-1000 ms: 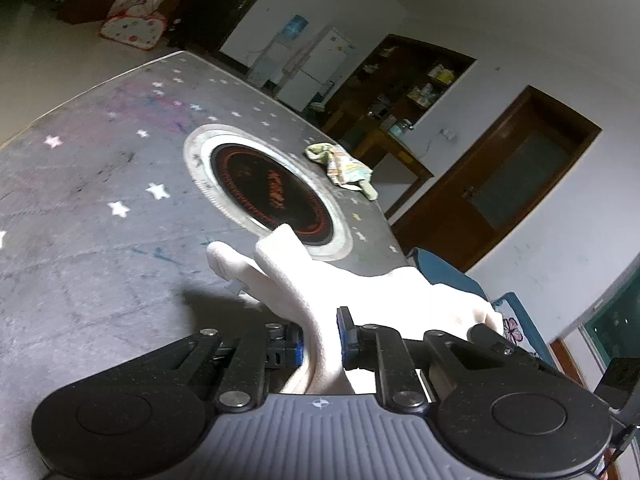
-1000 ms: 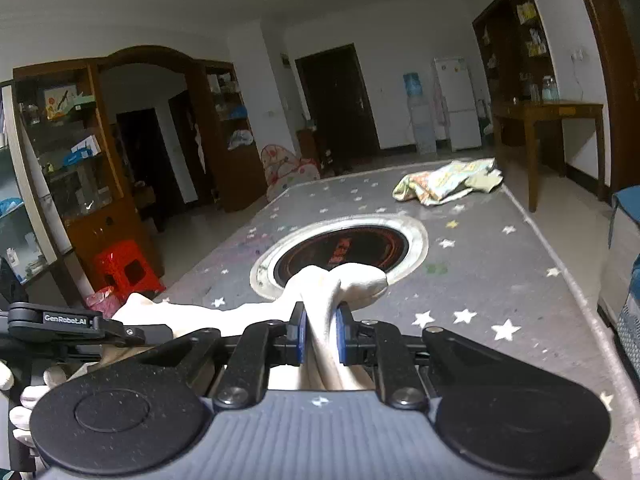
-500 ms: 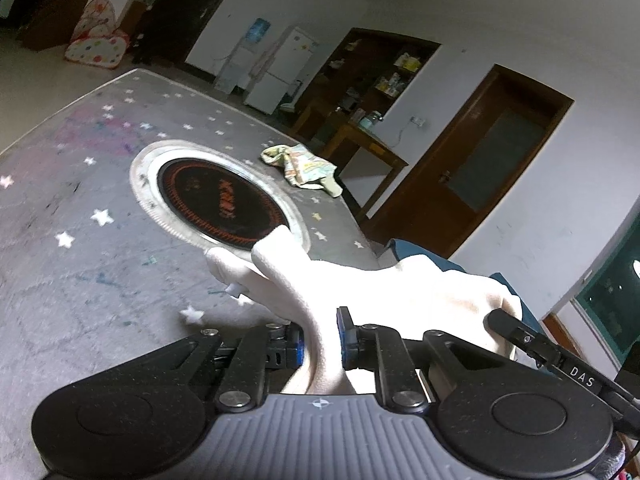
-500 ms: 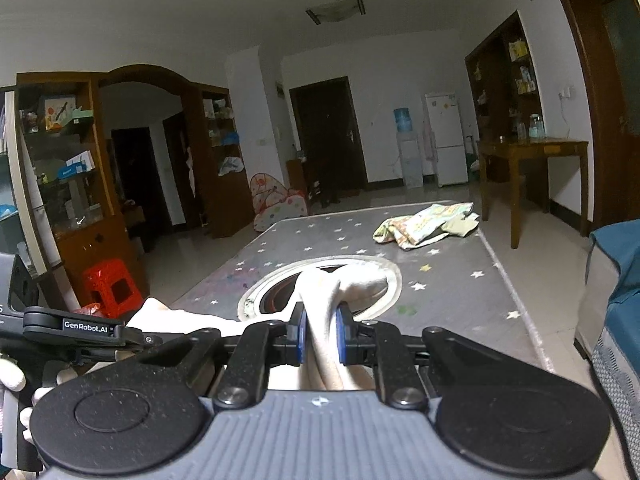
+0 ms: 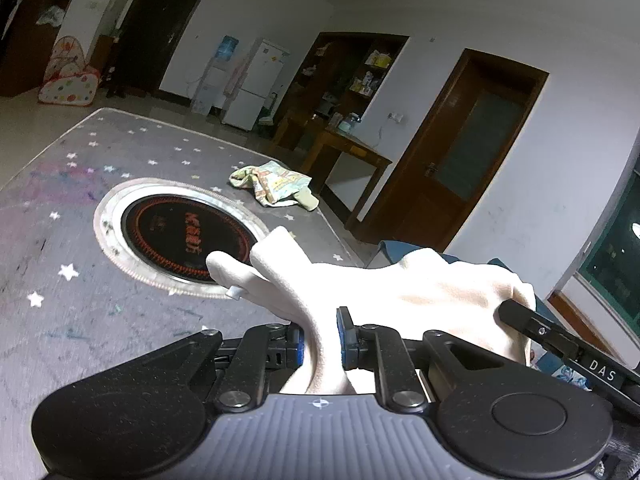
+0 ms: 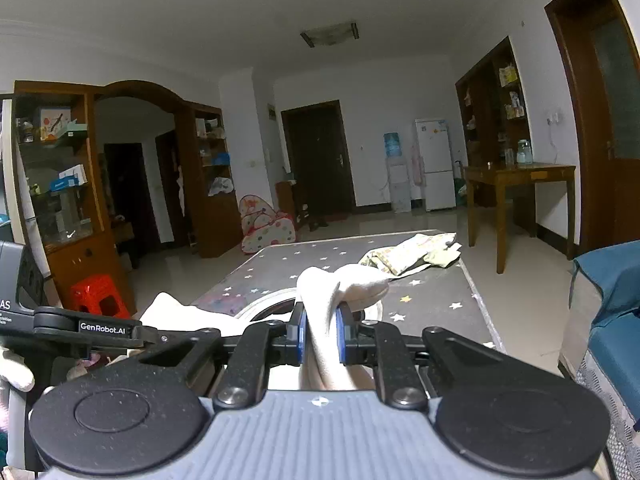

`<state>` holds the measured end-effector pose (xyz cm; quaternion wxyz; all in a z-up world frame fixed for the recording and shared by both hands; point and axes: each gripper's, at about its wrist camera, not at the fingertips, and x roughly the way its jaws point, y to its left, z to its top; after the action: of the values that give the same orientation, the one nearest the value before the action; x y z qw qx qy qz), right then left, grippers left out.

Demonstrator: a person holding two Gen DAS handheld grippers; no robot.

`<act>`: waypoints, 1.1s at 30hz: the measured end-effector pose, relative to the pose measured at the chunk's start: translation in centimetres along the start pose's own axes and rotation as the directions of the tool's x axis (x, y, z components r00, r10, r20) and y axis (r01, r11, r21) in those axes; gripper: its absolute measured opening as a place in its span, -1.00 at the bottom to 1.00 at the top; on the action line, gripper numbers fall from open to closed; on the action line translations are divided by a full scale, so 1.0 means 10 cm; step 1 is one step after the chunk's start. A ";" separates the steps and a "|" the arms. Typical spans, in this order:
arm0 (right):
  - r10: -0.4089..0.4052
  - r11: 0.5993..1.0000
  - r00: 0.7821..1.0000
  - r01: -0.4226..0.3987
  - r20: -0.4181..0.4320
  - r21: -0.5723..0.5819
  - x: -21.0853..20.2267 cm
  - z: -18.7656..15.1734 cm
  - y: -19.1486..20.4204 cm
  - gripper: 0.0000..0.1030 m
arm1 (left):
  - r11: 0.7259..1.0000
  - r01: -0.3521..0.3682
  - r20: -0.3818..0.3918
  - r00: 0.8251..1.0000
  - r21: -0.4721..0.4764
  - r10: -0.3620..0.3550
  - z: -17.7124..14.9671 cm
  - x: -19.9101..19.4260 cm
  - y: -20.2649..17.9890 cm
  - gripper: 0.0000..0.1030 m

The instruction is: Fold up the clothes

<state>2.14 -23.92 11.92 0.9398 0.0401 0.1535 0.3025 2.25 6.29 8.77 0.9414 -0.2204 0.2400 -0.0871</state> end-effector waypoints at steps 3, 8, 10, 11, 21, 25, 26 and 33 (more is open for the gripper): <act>-0.008 1.000 1.000 0.008 0.006 -0.003 0.00 0.02 -0.01 -0.75 | 1.000 -0.009 0.003 1.000 0.029 0.009 0.04 0.05 -0.06 -0.70; -0.020 1.000 1.000 0.020 0.012 -0.007 0.02 0.05 -0.02 -0.75 | 0.997 -0.026 0.008 1.000 0.070 0.025 0.09 0.14 -0.12 -0.70; -0.023 1.000 1.000 0.023 0.012 -0.008 0.04 0.06 -0.03 -0.75 | 0.996 -0.033 0.010 0.999 0.085 0.032 0.11 0.17 -0.14 -0.70; -0.025 1.000 1.000 0.025 0.012 -0.010 0.06 0.07 -0.03 -0.75 | 0.995 -0.034 0.010 0.999 0.089 0.034 0.11 0.18 -0.14 -0.70; -0.045 0.999 0.999 0.045 0.003 -0.007 0.24 0.09 -0.11 -0.75 | 0.993 -0.051 -0.002 0.999 0.110 0.052 0.13 0.33 -0.15 -0.70; -0.051 0.999 0.999 0.051 -0.007 -0.002 0.31 0.06 -0.14 -0.75 | 0.991 -0.057 -0.008 0.998 0.121 0.058 0.15 0.40 -0.15 -0.69; -0.053 0.999 0.999 0.053 -0.009 -0.001 0.32 0.05 -0.15 -0.75 | 0.991 -0.057 -0.011 0.998 0.123 0.059 0.14 0.42 -0.15 -0.70; -0.065 0.998 0.997 0.065 -0.029 0.004 0.42 0.00 -0.21 -0.75 | 0.990 -0.060 -0.034 0.997 0.129 0.065 0.13 0.57 -0.12 -0.69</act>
<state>6.58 -23.20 10.48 0.9468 0.0332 0.1691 0.2718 7.75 4.14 7.97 0.9511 -0.1505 0.2586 -0.0767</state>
